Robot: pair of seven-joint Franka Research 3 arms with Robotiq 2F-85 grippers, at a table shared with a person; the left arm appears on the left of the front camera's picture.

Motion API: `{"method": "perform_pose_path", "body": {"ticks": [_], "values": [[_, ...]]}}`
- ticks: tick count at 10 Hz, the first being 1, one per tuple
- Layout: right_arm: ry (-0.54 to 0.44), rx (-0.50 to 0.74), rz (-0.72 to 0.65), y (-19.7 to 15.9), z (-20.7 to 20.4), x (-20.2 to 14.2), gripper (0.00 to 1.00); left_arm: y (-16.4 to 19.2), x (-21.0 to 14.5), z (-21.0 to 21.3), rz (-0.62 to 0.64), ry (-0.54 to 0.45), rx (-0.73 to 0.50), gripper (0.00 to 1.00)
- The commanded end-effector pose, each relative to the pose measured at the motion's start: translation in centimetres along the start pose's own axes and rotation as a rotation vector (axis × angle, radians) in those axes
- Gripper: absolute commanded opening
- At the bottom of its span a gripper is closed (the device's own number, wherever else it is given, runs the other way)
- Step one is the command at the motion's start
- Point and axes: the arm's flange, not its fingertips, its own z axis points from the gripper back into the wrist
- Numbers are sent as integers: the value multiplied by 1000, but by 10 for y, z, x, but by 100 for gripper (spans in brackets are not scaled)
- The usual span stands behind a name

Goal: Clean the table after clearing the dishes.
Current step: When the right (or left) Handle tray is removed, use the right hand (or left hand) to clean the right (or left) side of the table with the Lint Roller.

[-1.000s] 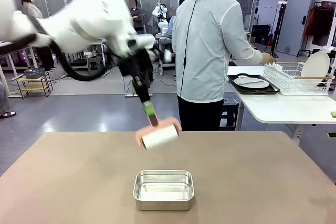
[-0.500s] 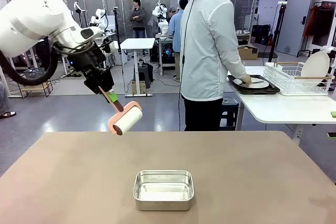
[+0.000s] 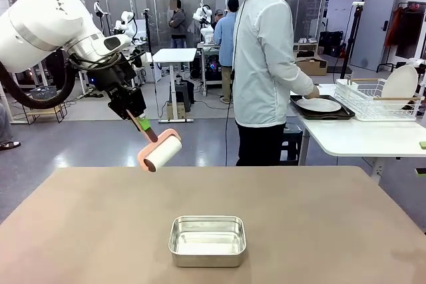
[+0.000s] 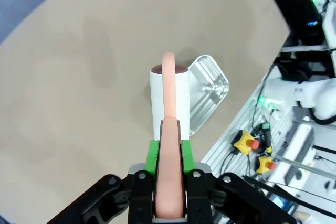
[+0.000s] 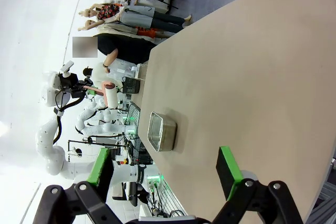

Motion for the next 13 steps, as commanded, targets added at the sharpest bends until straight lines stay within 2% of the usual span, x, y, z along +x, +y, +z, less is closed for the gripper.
{"method": "perform_pose_path", "body": {"ticks": [1,2,4,5,6,7,9,13], "values": [[11,-5,-3,4,-1,-3,100,22,-2,-8,86,-30,-57,20],[11,-5,-3,4,-1,-3,100,36,-7,-16,149,-95,-28,20],[11,-5,-3,4,-1,-3,100,67,-21,-41,252,-151,-54,20],[11,-5,-3,4,-1,-3,100,83,-28,-52,340,-229,-56,20],[11,-5,-3,4,-1,-3,100,101,-35,-66,404,-213,-163,20],[11,-5,-3,4,-1,-3,100,116,-43,-83,463,-246,-168,20],[11,-5,-3,4,-1,-3,100,139,-61,-110,557,-218,-200,20],[11,-5,-3,4,-1,-3,100,175,-108,-140,641,-190,-284,20]]}}
